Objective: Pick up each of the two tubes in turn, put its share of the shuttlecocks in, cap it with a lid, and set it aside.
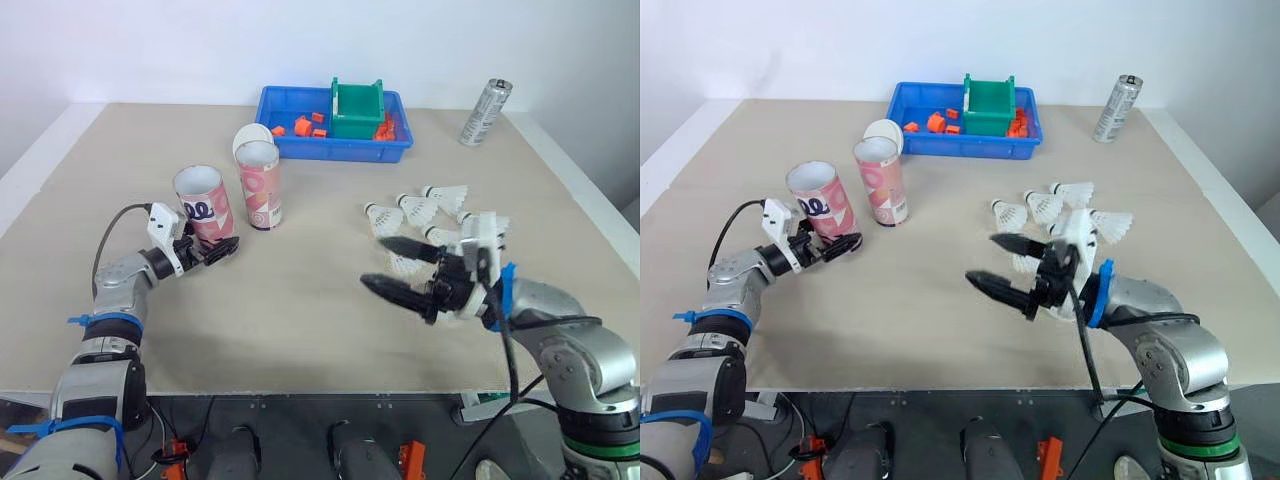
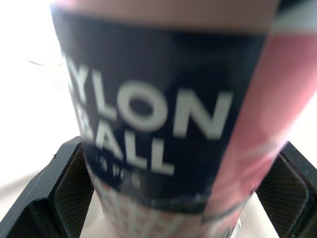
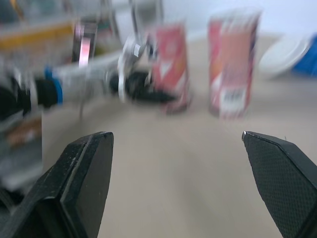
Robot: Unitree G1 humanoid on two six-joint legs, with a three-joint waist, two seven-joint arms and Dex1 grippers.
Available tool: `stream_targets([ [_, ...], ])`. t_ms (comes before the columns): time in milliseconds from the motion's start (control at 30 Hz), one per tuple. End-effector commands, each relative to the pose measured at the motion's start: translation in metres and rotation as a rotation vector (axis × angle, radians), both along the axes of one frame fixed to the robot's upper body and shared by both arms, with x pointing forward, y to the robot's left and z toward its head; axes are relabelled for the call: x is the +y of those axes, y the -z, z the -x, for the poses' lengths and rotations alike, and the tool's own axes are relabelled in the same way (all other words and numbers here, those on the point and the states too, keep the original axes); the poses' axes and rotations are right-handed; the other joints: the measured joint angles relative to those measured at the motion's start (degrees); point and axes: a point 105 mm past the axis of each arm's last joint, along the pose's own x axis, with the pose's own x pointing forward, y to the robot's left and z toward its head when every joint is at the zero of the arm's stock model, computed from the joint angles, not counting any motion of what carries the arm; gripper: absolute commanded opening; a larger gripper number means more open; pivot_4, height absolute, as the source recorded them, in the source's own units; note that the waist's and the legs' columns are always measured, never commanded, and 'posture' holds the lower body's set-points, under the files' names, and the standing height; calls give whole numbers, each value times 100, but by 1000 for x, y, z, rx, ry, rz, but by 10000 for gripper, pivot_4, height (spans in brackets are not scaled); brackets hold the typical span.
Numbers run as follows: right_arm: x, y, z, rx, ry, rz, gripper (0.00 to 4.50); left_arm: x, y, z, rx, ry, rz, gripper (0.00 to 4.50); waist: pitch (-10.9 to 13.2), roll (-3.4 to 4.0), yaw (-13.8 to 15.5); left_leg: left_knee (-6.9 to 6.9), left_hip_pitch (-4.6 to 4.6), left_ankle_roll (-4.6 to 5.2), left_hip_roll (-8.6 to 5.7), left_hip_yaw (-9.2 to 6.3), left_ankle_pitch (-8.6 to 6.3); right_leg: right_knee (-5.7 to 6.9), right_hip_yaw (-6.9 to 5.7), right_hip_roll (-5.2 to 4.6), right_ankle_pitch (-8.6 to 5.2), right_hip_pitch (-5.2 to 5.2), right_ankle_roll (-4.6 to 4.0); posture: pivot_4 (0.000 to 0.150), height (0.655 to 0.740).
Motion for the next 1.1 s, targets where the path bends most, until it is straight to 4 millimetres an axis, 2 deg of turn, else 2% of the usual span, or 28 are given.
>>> stream_targets([
  [33, 0, -8, 5, -22, -14, -18, 44705, -2, -13, -3, -52, 4, -5, 45000, 0, 0, 0, 0, -1, 0, 0, -2, 0, 0, -2, 0, -1, 1, 0, 1500, 7367],
  [767, 3, -5, 4, -11, -17, -20, 44705, -8, -16, -9, -56, 0, -1, 45000, 0, 0, 0, 3, -2, 1, -1, -6, 1, 0, -5, 0, 0, 3, -1, 1500, 7367],
  [800, 3, -5, 4, -11, -17, -20, 45000, -8, -16, -9, -56, -2, 1, 39420, 0, 0, 0, 3, -2, 1, -1, -6, 1, 1, -5, 0, 0, 3, -1, 1500, 7367],
  [833, 3, -5, 4, -12, -18, -19, 45000, -8, -16, -9, -56, -1, 3, 36250, 0, 0, 0, 3, -2, 1, -1, -6, 1, 1, -6, 0, 0, 3, -1, 1500, 7367],
  [1100, 4, -6, 4, -19, -24, -15, 45000, -6, -15, -6, -62, 0, -6, 36250, 0, 0, 0, 3, -1, 1, -1, -6, 1, 1, -6, 0, 0, 3, -1, 1500, 7367],
])
